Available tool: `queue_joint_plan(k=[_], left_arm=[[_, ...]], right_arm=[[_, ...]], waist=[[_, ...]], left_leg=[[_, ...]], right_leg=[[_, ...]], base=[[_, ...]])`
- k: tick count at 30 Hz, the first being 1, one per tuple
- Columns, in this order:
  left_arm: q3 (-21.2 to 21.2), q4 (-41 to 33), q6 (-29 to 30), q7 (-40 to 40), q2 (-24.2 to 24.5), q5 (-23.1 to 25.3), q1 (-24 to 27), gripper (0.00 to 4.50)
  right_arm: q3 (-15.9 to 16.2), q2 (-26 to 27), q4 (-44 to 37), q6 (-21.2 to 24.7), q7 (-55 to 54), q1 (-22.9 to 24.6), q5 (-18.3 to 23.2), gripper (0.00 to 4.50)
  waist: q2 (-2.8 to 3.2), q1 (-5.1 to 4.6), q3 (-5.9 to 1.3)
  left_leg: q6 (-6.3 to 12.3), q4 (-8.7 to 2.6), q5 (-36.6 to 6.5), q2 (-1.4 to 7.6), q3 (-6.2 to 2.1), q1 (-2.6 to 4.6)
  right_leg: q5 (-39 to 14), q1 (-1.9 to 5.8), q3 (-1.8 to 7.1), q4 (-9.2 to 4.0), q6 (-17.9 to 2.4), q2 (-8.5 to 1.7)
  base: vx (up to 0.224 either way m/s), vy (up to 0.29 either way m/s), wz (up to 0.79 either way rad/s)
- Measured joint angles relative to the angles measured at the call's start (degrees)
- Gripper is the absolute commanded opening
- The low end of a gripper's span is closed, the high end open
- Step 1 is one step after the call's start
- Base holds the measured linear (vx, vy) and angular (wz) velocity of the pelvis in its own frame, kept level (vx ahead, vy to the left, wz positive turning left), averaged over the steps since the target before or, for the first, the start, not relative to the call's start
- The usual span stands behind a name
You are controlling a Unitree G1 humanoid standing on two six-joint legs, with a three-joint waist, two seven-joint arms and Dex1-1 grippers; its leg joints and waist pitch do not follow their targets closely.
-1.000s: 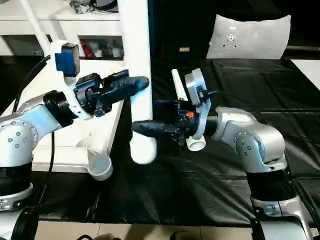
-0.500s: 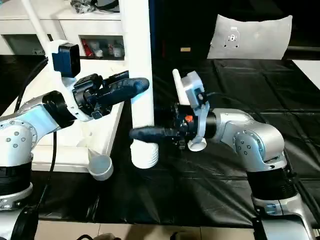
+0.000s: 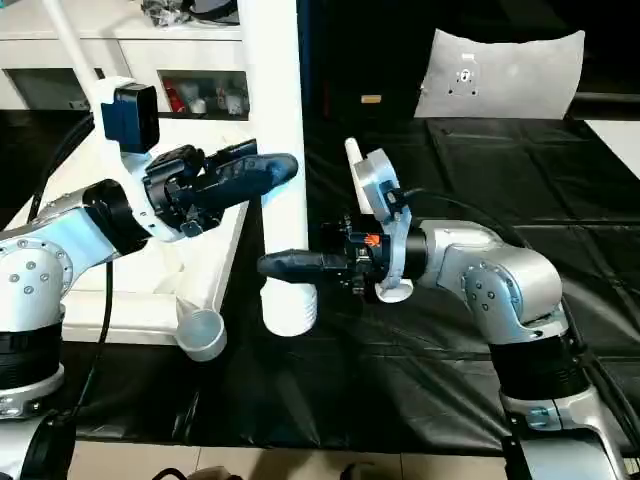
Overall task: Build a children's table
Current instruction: Pick table leg
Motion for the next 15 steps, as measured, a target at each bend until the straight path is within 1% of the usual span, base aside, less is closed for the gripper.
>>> queue_joint_plan(k=[6, 9, 11, 14, 15], left_arm=[[-0.04, 0.00, -0.14, 0.09, 0.22, 0.14, 0.01, 1.83], [-1.84, -0.69, -1.79, 0.14, 1.23, 2.73, 0.05, 1.83], [-2.91, -0.84, -2.91, 0.22, 1.39, 4.43, 0.33, 2.53], [-3.10, -0.99, -3.49, 0.94, 1.43, 5.38, 1.01, 2.55], [-3.17, -1.00, -3.32, 1.02, 1.42, 5.37, 1.49, 2.65]], right_arm=[[0.09, 0.39, 0.00, -0.01, -0.33, 0.01, -0.08, 1.91], [0.31, 0.81, 0.13, -0.03, -1.05, 0.54, -0.56, 1.91], [0.49, 1.20, 0.52, -0.04, -1.90, 0.86, -1.21, 1.91], [0.55, 2.11, 0.60, -1.12, -3.21, 1.14, -2.38, 1.90], [0.57, 2.48, 0.60, -1.51, -3.67, 1.14, -2.66, 1.89]], waist=[[-0.01, 0.01, 0.00], [-0.02, -0.01, 0.01], [-0.02, -0.03, 0.01], [-0.02, -0.18, 0.01], [-0.02, -0.24, 0.01]], left_leg=[[0.00, 0.00, 0.00, 0.00, 0.00, 0.00], [-0.02, 0.00, -0.01, 0.01, 0.00, 0.00], [-0.03, 0.00, -0.01, 0.00, 0.00, -0.02], [-0.09, -0.01, -0.05, 0.01, 0.00, -0.01], [-0.14, -0.01, -0.08, 0.01, 0.00, 0.00]], right_leg=[[0.00, 0.00, 0.00, 0.00, 0.00, 0.00], [0.00, 0.00, 0.00, 0.00, 0.00, 0.00], [0.00, -0.01, 0.01, -0.01, 0.01, 0.00], [0.00, -0.01, 0.00, -0.01, 0.01, 0.00], [0.00, -0.01, 0.00, -0.01, 0.01, 0.00]], base=[[0.000, 0.000, 0.00], [0.000, 0.000, 0.00], [0.000, 0.000, 0.00], [0.000, 0.000, 0.00], [0.000, 0.000, 0.00]])
